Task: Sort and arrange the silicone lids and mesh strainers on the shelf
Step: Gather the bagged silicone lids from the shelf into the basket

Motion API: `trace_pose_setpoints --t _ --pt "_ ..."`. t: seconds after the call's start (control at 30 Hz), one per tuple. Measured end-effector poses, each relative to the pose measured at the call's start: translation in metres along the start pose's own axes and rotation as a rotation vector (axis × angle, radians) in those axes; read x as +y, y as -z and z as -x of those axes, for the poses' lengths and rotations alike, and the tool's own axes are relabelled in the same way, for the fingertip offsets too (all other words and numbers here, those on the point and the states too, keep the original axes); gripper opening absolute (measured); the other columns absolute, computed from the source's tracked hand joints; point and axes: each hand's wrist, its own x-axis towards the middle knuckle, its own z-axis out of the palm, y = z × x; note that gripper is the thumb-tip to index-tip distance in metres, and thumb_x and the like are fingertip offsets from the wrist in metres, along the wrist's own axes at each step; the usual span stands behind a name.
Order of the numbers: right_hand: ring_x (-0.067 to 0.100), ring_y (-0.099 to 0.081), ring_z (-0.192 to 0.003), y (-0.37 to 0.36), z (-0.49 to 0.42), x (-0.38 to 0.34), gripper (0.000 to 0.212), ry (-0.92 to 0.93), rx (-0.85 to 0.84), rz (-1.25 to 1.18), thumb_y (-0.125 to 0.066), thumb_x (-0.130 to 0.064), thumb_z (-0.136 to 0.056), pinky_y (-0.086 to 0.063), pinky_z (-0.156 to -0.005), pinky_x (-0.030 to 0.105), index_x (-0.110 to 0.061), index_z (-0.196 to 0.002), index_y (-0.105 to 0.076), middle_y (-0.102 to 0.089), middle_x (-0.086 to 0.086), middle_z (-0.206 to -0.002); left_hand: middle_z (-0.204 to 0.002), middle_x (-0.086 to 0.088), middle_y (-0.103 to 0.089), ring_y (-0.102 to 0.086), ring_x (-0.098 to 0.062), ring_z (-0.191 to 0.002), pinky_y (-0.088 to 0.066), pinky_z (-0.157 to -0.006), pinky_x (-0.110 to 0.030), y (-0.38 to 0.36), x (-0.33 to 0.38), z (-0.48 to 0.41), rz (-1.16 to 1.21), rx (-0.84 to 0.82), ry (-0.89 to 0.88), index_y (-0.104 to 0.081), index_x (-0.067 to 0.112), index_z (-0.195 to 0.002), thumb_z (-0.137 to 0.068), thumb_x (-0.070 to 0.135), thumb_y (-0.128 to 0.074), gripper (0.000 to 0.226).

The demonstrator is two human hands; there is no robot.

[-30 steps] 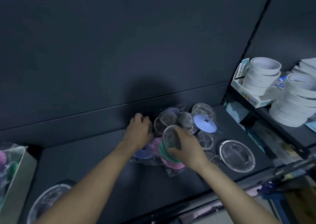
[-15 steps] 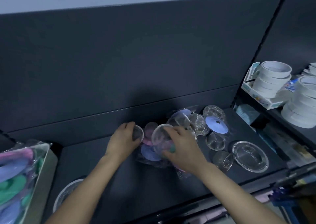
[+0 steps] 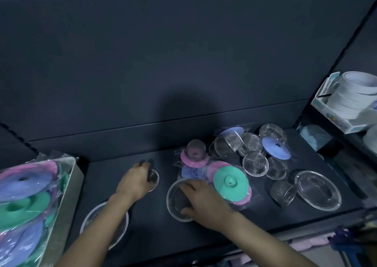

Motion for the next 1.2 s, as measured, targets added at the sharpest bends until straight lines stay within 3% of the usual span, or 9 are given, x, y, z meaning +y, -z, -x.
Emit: trace_pose_setpoints --t 0.27,0.37,0.6,0.67,0.8,0.9,1.0,1.1,1.2 --pt "0.032 -0.051 -0.105 0.035 0.012 0.06 0.03 -0.387 0.246 -0.172 -0.057 -0.036 -0.084 -0.045 -0.088 0.034 -0.015 -0.105 -0.061 -0.056 0.008 -0.107 -0.133 -0.015 -0.051 -0.051 -0.027 -0.119 -0.037 -0.097 -0.026 -0.01 0.044 -0.021 0.217 0.072 -0.128 -0.051 0.004 -0.13 -0.09 0.02 -0.06 0.045" --pt "0.031 -0.054 -0.104 0.035 0.02 0.079 0.06 -0.494 0.115 -0.294 -0.054 -0.061 -0.069 -0.047 -0.088 0.032 -0.022 -0.115 -0.058 -0.054 0.006 -0.108 -0.109 -0.015 -0.065 -0.059 -0.026 -0.096 -0.033 -0.068 -0.025 -0.021 0.064 -0.035 0.363 0.011 -0.053 -0.06 0.001 -0.108 -0.087 0.02 -0.063 0.028" --pt "0.031 -0.01 -0.144 0.02 0.025 0.079 0.124 -0.436 -0.148 -0.161 -0.065 -0.076 -0.05 -0.022 -0.116 0.043 -0.022 -0.148 -0.012 -0.012 0.01 -0.156 -0.101 -0.021 -0.063 -0.062 -0.032 -0.096 -0.04 -0.066 -0.03 -0.047 0.075 -0.068 0.66 -0.097 0.179 -0.057 -0.005 -0.101 -0.072 0.043 -0.07 0.058" --pt "0.033 -0.01 -0.144 0.016 0.027 0.077 0.117 -0.451 -0.137 -0.119 -0.075 -0.058 -0.061 -0.022 -0.117 0.041 -0.022 -0.149 -0.007 -0.006 0.011 -0.156 -0.086 -0.018 -0.061 -0.062 -0.027 -0.083 -0.041 -0.063 -0.031 -0.054 0.072 -0.077 0.767 -0.13 0.216 -0.058 -0.003 -0.09 -0.05 0.058 -0.072 0.074" --pt "0.035 -0.047 -0.122 0.02 0.028 0.074 0.078 -0.459 0.026 -0.147 -0.064 -0.025 -0.075 -0.045 -0.096 0.035 -0.022 -0.143 -0.025 -0.034 0.012 -0.137 -0.072 -0.012 -0.06 -0.06 -0.021 -0.07 -0.048 -0.062 -0.039 -0.062 0.066 -0.079 0.794 -0.175 0.197 -0.064 -0.003 -0.075 -0.037 0.054 -0.071 0.068" --pt "0.034 -0.058 -0.103 0.03 0.028 0.079 0.058 -0.435 0.107 -0.198 -0.057 -0.018 -0.076 -0.05 -0.081 0.036 -0.021 -0.132 -0.041 -0.053 0.012 -0.122 -0.067 -0.012 -0.054 -0.053 -0.02 -0.067 -0.04 -0.061 -0.035 -0.054 0.07 -0.069 0.849 -0.163 0.175 -0.056 0.007 -0.061 -0.055 0.034 -0.079 0.036" --pt "0.028 -0.061 -0.091 0.038 0.03 0.086 0.042 -0.429 0.224 -0.334 -0.056 -0.012 -0.075 -0.05 -0.076 0.032 -0.019 -0.116 -0.054 -0.063 0.008 -0.103 -0.071 -0.014 -0.053 -0.05 -0.02 -0.067 -0.041 -0.06 -0.031 -0.049 0.074 -0.062 0.954 -0.122 0.173 -0.055 0.003 -0.073 -0.079 0.008 -0.071 0.018" --pt "0.017 -0.052 -0.079 0.043 0.03 0.088 0.024 -0.413 0.362 -0.457 -0.064 -0.008 -0.078 -0.038 -0.067 0.009 -0.024 -0.096 -0.062 -0.059 0.001 -0.082 -0.073 -0.013 -0.056 -0.053 -0.02 -0.06 -0.049 -0.047 -0.025 -0.044 0.076 -0.057 1.054 -0.112 0.201 -0.055 0.003 -0.085 -0.087 -0.001 -0.06 0.007" --pt "0.014 -0.048 -0.07 0.048 0.032 0.087 0.019 -0.476 0.449 -0.587 -0.07 -0.016 -0.08 -0.036 -0.059 0.008 -0.033 -0.082 -0.061 -0.053 -0.005 -0.069 -0.08 -0.013 -0.061 -0.058 -0.021 -0.063 -0.053 -0.045 -0.023 -0.038 0.072 -0.053 1.111 -0.072 0.215 -0.057 0.002 -0.097 -0.089 -0.004 -0.055 0.01"
